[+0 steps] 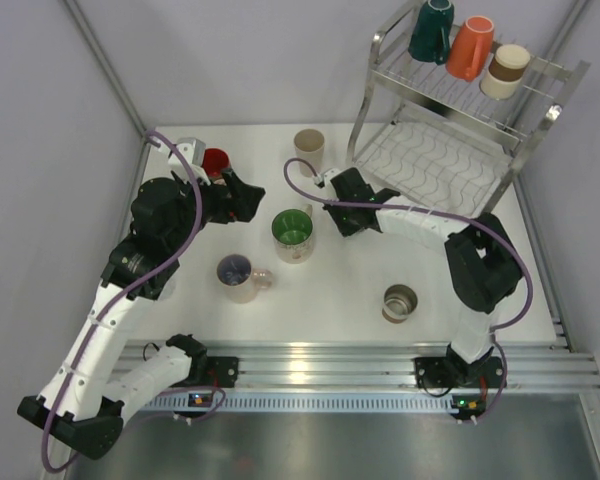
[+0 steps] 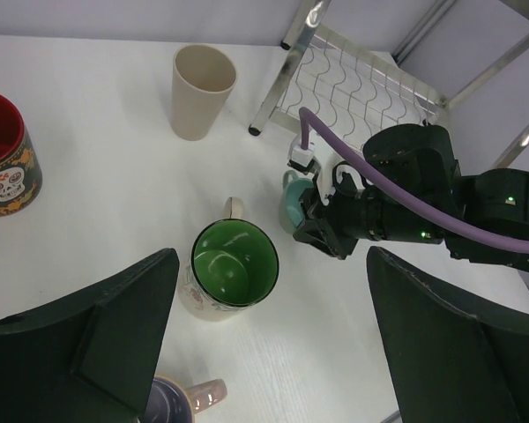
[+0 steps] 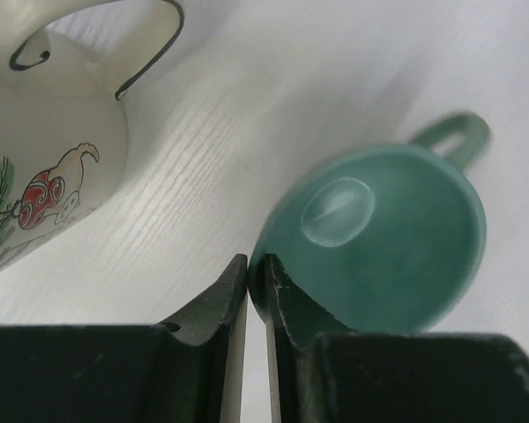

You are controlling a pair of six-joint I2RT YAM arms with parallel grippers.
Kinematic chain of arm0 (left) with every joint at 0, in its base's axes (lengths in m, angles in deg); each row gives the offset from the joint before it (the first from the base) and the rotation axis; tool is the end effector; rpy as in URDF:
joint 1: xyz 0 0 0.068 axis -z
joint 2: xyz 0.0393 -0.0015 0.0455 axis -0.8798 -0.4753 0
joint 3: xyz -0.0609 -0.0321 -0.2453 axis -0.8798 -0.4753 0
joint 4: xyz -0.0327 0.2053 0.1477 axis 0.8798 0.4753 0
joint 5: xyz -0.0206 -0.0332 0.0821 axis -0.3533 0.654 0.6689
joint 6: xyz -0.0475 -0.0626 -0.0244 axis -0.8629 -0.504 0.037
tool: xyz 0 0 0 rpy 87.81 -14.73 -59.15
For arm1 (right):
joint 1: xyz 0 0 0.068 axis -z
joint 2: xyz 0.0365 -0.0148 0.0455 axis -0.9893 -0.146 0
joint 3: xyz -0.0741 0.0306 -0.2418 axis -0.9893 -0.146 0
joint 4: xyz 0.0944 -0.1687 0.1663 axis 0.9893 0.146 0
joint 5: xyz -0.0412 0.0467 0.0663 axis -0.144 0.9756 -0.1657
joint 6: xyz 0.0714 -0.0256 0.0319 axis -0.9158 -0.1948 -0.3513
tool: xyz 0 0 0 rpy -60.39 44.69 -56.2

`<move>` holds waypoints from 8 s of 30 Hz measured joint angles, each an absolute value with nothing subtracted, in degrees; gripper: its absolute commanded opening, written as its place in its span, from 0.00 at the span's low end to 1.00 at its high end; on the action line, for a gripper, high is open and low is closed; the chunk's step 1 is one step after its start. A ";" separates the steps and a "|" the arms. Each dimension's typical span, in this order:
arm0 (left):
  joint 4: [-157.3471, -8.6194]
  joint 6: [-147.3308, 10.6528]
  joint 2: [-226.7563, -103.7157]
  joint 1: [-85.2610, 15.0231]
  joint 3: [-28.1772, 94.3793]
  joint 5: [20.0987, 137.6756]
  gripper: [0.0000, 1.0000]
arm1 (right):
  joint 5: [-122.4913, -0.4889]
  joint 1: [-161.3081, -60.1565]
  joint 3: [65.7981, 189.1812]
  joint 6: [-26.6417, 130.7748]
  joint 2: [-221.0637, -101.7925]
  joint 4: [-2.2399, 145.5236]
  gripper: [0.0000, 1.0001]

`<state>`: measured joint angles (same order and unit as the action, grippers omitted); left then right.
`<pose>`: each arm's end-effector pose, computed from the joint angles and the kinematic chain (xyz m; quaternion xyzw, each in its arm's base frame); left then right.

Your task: Load the cups into the dish rack

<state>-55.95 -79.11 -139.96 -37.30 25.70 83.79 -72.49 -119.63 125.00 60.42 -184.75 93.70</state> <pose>0.1998 -0.0949 0.3939 0.0320 0.7669 -0.2744 0.5792 0.3188 0.2438 0.1612 -0.3131 0.8974 0.0705 0.3028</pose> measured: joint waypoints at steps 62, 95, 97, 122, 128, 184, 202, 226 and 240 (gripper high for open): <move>-69.70 -87.48 -159.56 -43.20 34.49 33.59 0.74 | 5.15 -101.09 105.87 -21.43 -157.95 3.10 0.00; -80.41 -48.86 -144.72 -43.58 17.64 39.58 0.81 | -0.29 -101.18 107.91 -47.97 -164.62 -1.46 0.00; -84.85 -44.01 -143.70 -43.55 13.66 39.03 0.79 | -1.17 -101.18 107.91 -50.39 -164.62 -1.46 0.00; -101.85 -31.00 -149.64 -37.11 10.65 32.10 0.66 | -5.17 -104.57 109.42 -55.35 -168.73 -2.01 0.00; -101.85 -30.56 -149.86 -37.11 10.65 30.33 0.66 | -5.12 -105.24 109.42 -55.38 -168.73 -2.03 0.00; -71.16 -12.62 -144.83 -35.64 16.13 36.69 0.00 | -3.92 -103.84 110.22 -56.67 -169.67 -2.97 0.63; -65.96 -36.33 -147.59 -35.64 24.61 54.66 0.00 | -29.30 -103.25 126.14 15.72 -153.86 69.24 0.99; -59.45 -80.03 -159.17 -35.64 38.23 69.08 0.00 | -72.66 -131.58 117.68 55.22 -148.66 74.79 0.83; -56.61 -82.61 -161.33 -35.58 39.89 69.17 0.00 | -86.02 -138.05 116.19 70.61 -149.69 69.57 0.99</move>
